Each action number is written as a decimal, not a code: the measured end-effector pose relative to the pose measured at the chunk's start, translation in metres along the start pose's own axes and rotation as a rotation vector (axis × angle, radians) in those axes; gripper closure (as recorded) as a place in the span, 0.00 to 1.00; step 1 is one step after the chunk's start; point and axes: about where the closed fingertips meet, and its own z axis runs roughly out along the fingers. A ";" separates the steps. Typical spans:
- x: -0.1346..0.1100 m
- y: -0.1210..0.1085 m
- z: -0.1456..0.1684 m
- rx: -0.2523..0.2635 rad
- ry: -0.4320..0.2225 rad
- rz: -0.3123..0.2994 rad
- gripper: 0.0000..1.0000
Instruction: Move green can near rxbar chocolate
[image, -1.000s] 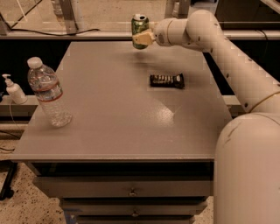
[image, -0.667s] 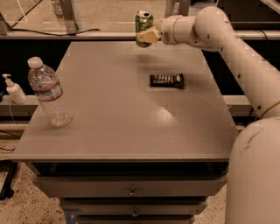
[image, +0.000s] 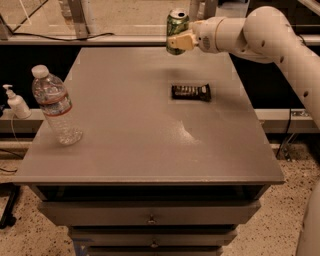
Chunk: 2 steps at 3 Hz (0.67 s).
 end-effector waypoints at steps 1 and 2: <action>0.000 -0.002 -0.003 -0.007 0.014 -0.019 1.00; 0.008 -0.018 -0.037 0.024 0.068 -0.021 1.00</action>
Offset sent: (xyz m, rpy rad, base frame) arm -0.0332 -0.1034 0.0129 -0.1233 0.0598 -0.1053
